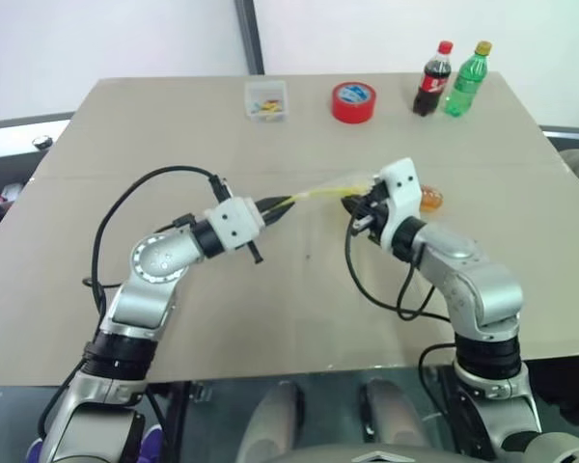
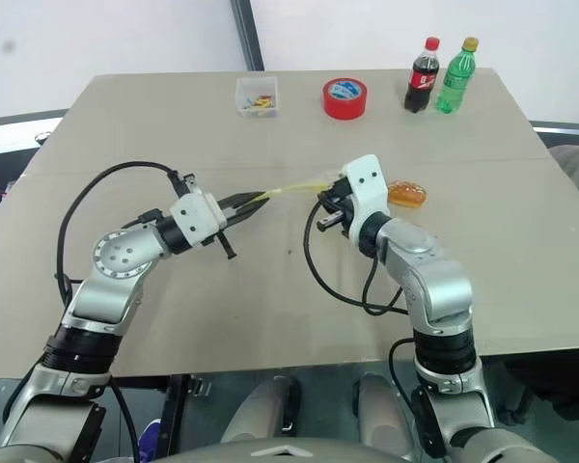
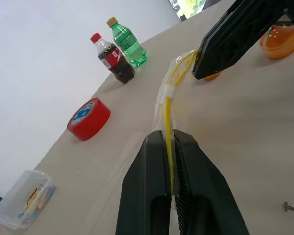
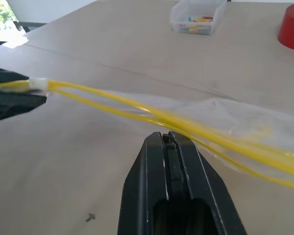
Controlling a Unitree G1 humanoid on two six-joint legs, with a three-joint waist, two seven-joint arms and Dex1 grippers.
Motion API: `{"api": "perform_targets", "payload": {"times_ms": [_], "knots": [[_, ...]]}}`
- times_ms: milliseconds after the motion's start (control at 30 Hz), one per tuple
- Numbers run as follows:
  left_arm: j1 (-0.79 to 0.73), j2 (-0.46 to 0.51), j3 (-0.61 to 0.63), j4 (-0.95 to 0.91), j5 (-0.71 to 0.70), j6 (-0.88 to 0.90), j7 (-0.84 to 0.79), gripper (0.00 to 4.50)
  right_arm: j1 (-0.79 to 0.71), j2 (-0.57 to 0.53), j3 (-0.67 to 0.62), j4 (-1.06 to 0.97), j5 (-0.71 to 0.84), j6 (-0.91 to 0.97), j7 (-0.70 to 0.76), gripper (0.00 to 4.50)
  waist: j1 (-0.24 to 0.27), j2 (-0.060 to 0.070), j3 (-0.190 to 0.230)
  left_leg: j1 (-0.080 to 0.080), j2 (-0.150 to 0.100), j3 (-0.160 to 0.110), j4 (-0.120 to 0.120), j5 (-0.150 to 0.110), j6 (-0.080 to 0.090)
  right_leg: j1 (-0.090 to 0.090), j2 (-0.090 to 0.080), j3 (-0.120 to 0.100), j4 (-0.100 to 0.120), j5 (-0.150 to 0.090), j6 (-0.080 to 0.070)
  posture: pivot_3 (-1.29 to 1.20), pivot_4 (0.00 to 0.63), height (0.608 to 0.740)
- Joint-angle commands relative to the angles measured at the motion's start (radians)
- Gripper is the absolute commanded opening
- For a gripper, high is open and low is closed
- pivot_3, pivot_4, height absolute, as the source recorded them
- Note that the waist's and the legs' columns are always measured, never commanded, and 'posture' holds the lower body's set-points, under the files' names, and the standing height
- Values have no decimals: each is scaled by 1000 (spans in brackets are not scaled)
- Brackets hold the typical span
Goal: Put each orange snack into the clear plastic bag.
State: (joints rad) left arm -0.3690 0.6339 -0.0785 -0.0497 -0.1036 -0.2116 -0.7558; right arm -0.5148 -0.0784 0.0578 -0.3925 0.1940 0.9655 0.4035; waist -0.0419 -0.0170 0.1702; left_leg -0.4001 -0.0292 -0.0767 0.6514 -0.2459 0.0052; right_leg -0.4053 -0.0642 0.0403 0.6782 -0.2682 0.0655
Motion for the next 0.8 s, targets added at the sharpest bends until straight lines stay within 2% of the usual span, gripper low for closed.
{"api": "perform_targets", "payload": {"times_ms": [33,200,300,500,800], "knots": [[15,4,27,-55,-7,-3,1,0,-23,6,-11,-13,39,-26,-9,33,0,0,0,0,0,0,0,0,0,0,0,0,0,0,0,0,150,740],[23,5,37,-54,1,4,13,0,44,-58,-42,-136,157,41,69,33,4,0,0,0,0,-1,0,0,0,0,0,0,0,0,0,0,150,740],[24,0,34,-55,4,3,13,0,49,-35,-99,-146,216,53,34,33,1,0,0,-1,1,-1,0,0,0,0,0,-1,-1,0,0,0,150,740],[22,-5,31,-52,7,-2,9,0,23,-31,-119,-107,228,39,-28,33,0,0,0,0,1,0,0,0,0,0,0,0,0,0,0,0,150,740],[21,-8,27,-44,8,-19,3,0,18,-15,-78,-56,236,9,-60,33,0,0,0,0,1,0,0,0,0,0,0,0,0,0,0,0,150,740]]}}
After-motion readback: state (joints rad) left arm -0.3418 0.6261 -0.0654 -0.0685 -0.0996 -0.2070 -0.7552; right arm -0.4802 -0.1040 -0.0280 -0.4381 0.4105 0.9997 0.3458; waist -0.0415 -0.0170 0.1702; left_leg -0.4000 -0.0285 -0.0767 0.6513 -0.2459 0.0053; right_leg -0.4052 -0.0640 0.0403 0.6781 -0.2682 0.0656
